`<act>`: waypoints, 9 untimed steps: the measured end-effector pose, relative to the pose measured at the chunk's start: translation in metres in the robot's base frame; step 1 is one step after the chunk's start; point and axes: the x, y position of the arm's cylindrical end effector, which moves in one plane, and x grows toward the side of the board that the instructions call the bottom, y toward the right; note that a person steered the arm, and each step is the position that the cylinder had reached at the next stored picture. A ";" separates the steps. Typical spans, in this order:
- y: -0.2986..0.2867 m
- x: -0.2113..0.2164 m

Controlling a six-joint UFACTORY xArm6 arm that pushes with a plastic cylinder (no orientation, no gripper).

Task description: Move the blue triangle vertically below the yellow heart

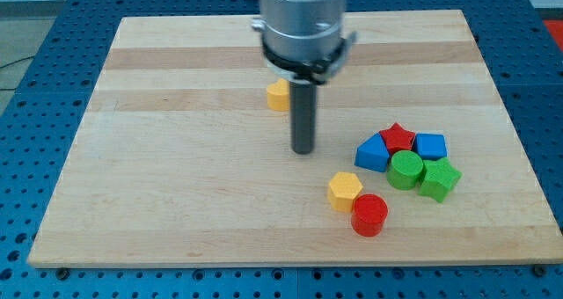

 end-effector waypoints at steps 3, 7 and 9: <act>0.111 0.048; 0.105 0.001; 0.060 0.000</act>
